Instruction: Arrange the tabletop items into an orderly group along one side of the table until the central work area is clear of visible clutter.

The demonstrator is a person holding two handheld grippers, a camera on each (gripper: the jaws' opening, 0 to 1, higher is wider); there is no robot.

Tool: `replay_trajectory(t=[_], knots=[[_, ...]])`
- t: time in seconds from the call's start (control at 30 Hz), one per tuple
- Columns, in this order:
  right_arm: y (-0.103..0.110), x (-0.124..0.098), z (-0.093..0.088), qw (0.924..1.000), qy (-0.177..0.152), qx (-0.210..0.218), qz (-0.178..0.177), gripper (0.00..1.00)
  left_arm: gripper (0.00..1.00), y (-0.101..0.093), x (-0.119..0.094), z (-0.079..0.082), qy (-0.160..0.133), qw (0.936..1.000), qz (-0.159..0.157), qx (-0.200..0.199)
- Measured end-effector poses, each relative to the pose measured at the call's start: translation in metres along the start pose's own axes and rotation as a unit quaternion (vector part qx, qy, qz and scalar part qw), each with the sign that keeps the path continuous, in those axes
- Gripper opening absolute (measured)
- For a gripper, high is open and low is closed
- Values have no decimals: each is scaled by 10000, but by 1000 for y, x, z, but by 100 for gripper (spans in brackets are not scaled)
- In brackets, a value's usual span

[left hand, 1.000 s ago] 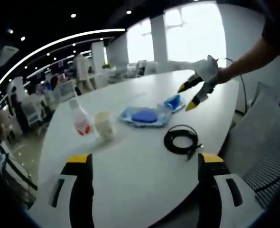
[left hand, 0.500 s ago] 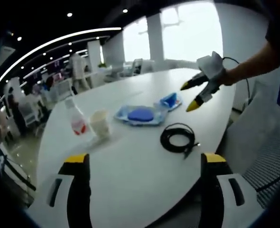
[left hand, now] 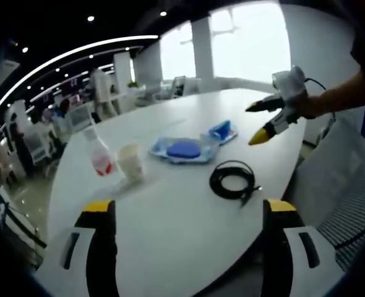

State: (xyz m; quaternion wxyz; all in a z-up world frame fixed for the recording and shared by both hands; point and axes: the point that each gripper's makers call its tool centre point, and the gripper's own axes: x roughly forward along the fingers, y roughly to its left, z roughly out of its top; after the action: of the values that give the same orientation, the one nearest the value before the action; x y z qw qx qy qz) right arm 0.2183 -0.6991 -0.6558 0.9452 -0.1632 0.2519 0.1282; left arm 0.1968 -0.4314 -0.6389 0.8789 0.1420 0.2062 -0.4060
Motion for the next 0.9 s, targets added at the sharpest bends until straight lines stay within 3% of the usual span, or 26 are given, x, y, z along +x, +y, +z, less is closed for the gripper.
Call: replay_trajectory(t=[0.17, 0.27, 0.57, 0.9], knots=[[6, -10, 9, 9994, -283, 186, -26, 100, 96, 5, 4, 3, 23, 10000, 33, 71], [11, -14, 8, 9995, -288, 132, -43, 100, 96, 7, 8, 11, -33, 9999, 32, 107], [11, -19, 1, 9980, -286, 553, -99, 100, 97, 13, 19, 42, -174, 9995, 25, 279], [6, -25, -4, 9958, -256, 845, -245, 100, 96, 25, 37, 62, 25, 9982, -129, 578]])
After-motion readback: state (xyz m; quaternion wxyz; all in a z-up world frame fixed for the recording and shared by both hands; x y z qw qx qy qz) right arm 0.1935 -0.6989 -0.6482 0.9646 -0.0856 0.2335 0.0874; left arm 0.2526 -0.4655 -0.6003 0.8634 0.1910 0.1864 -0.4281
